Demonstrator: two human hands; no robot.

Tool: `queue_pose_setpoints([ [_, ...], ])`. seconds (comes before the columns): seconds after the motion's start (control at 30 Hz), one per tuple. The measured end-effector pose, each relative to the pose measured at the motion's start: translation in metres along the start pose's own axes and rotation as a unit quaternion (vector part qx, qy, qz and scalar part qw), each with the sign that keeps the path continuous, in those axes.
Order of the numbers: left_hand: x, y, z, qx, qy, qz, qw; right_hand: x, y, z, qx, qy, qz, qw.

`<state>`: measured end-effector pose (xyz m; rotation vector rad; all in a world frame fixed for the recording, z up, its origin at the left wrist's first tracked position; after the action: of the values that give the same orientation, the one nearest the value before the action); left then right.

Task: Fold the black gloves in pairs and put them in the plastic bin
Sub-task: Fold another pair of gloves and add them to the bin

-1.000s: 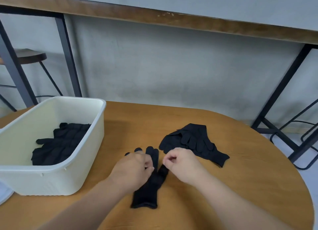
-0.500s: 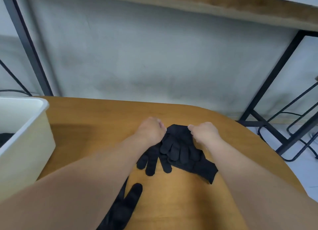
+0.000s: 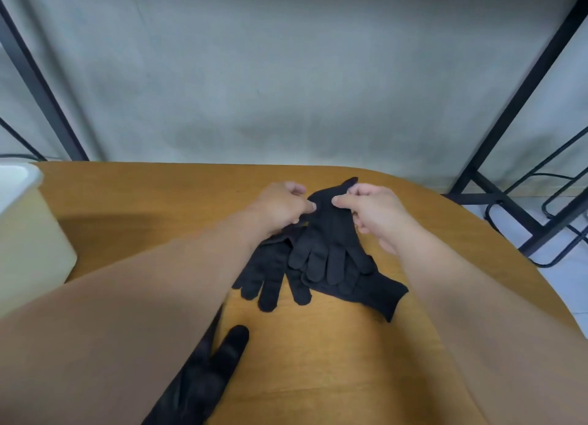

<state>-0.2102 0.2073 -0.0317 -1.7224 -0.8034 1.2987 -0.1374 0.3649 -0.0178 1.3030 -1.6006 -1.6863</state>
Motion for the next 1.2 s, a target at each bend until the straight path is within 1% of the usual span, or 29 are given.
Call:
queue_pose_setpoints([
  [0.1,-0.020,-0.016,-0.018,-0.009,0.054,-0.099,0.994,-0.004,0.022,-0.020,-0.051,0.055,0.015,0.997],
  [0.2,-0.049,-0.038,-0.053,0.018,0.087,-0.134,0.987,-0.009,0.049,-0.053,-0.092,0.099,0.010,0.991],
  [0.3,-0.076,-0.050,-0.085,0.051,0.079,-0.125,0.988,-0.009,0.073,-0.083,-0.128,0.118,-0.005,0.985],
  [0.37,-0.091,-0.056,-0.105,0.058,0.068,-0.137,0.987,-0.007,0.089,-0.102,-0.148,0.123,0.003,0.981],
  [0.53,-0.124,-0.056,-0.146,0.024,0.020,-0.189,0.981,0.001,0.115,-0.143,-0.184,0.114,-0.024,0.976],
  [0.67,-0.145,-0.051,-0.171,0.022,-0.010,-0.162,0.987,0.017,0.123,-0.169,-0.186,0.129,-0.054,0.972],
  [0.73,-0.155,-0.048,-0.180,0.036,-0.024,-0.169,0.985,0.027,0.126,-0.180,-0.184,0.131,-0.055,0.973],
  [0.83,-0.158,-0.045,-0.188,0.029,-0.055,-0.209,0.976,0.039,0.127,-0.191,-0.187,0.108,-0.065,0.974],
  [0.93,-0.161,-0.047,-0.197,0.026,-0.024,-0.239,0.970,0.057,0.132,-0.208,-0.208,0.138,-0.063,0.966],
  [1.0,-0.166,-0.046,-0.203,0.040,-0.006,-0.225,0.974,0.065,0.133,-0.214,-0.210,0.164,-0.064,0.962],
  [1.1,-0.177,-0.039,-0.207,0.057,-0.020,-0.189,0.980,0.069,0.134,-0.215,-0.186,0.178,-0.067,0.964],
  [1.17,-0.182,-0.037,-0.208,0.065,-0.049,-0.154,0.985,0.069,0.137,-0.214,-0.197,0.155,-0.091,0.964],
  [1.2,-0.185,-0.036,-0.209,0.070,-0.063,-0.132,0.987,0.068,0.139,-0.213,-0.216,0.124,-0.112,0.962],
])
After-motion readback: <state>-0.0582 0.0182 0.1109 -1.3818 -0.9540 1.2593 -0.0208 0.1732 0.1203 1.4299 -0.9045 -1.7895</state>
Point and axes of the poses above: each hand's wrist, its own z-axis towards the middle knuckle, its own x-axis out of the palm, y = z × x, the point moved 4 cm from there along z, towards the middle knuckle, and after that the axes turned 9 degrees about -y, right-handed, at the moved point
